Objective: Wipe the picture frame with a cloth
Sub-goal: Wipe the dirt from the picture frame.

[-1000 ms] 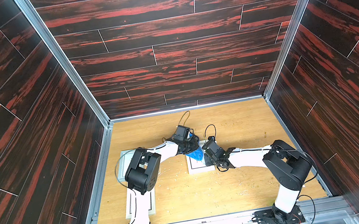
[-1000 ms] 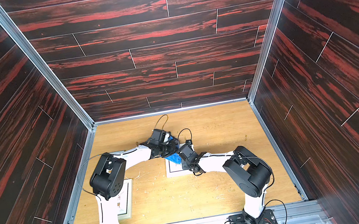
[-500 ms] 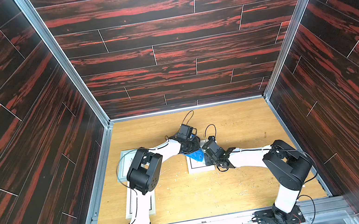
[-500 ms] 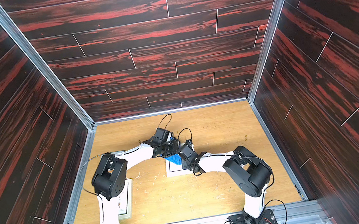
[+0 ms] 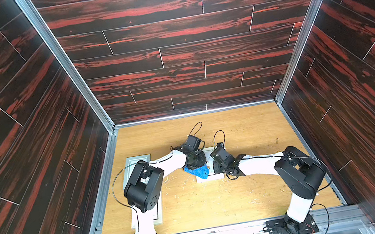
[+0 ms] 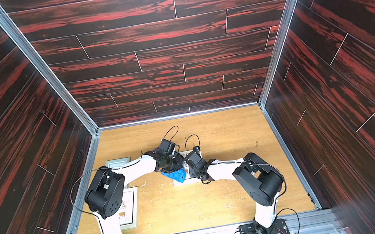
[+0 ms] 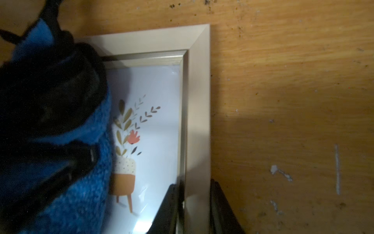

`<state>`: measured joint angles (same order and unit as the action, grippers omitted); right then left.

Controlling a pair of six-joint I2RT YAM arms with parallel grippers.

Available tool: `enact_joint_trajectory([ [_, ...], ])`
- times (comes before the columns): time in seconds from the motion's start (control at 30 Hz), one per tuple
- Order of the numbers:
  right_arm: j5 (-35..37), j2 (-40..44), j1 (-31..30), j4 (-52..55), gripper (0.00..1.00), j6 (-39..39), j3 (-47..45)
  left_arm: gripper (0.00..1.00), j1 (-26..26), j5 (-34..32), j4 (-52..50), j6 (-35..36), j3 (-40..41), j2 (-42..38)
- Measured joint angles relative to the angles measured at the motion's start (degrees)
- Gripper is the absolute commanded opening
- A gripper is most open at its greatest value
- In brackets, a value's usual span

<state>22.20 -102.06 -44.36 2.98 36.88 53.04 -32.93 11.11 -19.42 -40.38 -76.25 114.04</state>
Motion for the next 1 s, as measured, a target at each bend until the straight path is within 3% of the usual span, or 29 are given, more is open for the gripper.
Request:
enact_joint_trajectory([
  [0.13, 0.11, 0.0, 0.0, 0.0, 0.0, -0.02, 0.0, 0.03, 1.05, -1.55, -0.37, 0.02, -1.44, 0.57],
  [0.4, 0.07, 0.0, 0.0, -0.04, 0.0, -0.02, 0.0, 0.03, -3.48, -0.42, 5.07, -5.86, 12.7, -8.28],
  [0.83, 0.57, 0.0, 0.13, 0.11, 0.0, 0.22, 0.0, 0.03, -4.48, 4.33, 18.01, -14.64, 13.29, -4.63],
  [1.0, 0.7, 0.0, 0.11, 0.22, 0.0, 0.22, 0.0, 0.03, -2.08, 4.87, 20.31, -14.67, 17.2, -6.84],
])
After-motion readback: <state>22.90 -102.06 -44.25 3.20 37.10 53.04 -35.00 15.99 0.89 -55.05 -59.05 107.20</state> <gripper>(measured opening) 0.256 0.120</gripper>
